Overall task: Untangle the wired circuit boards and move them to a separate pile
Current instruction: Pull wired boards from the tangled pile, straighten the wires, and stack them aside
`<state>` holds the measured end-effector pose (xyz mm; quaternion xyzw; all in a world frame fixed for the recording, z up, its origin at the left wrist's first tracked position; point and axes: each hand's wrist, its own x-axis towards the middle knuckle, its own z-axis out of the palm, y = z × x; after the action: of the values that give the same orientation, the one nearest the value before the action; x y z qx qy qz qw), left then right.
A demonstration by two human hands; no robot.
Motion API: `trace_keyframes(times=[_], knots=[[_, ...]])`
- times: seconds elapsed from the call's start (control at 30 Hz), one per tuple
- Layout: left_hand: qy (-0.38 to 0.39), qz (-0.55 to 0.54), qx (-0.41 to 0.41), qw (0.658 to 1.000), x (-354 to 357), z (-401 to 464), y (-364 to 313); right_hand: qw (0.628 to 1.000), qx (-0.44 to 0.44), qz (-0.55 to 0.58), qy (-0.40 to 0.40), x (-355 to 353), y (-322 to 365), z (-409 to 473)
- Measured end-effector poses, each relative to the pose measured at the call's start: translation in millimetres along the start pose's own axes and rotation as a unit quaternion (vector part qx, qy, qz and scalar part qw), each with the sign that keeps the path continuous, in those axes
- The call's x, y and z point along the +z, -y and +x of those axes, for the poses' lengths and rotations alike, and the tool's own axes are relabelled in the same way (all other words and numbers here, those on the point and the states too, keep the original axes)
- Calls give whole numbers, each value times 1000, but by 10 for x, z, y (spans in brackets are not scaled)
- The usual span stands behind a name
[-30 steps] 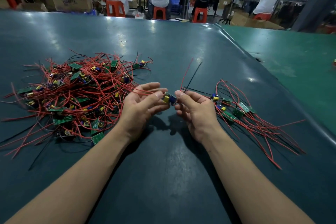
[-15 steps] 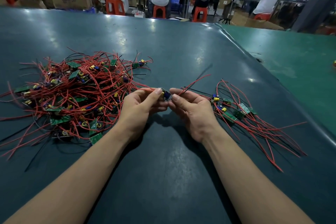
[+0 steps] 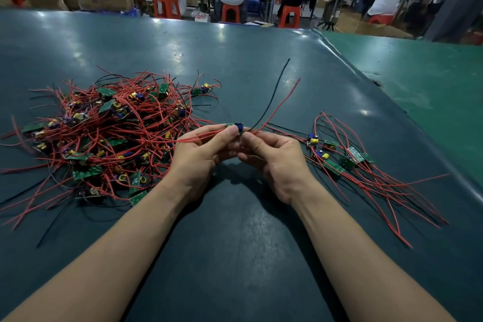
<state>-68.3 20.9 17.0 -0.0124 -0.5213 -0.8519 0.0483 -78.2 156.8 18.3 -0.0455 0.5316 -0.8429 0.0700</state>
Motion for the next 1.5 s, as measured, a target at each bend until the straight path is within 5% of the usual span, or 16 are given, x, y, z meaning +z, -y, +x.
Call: trace_keyframes(times=[0.5,0.8,1.1,1.5], knots=[[35,40,-69,996,-30,-15,-41,999,5,-23,-25,-4,-2,-18],[23,40,-48,998,2,-11,-13,987,-73,-40,-140,-26,-8,30],[-11,9,-36,999,-13,4,-6,948,-136,64,-279,-275,173,126],[-4,72,37,997,-20,1,80,924,-179,76,-330,-297,165,125]])
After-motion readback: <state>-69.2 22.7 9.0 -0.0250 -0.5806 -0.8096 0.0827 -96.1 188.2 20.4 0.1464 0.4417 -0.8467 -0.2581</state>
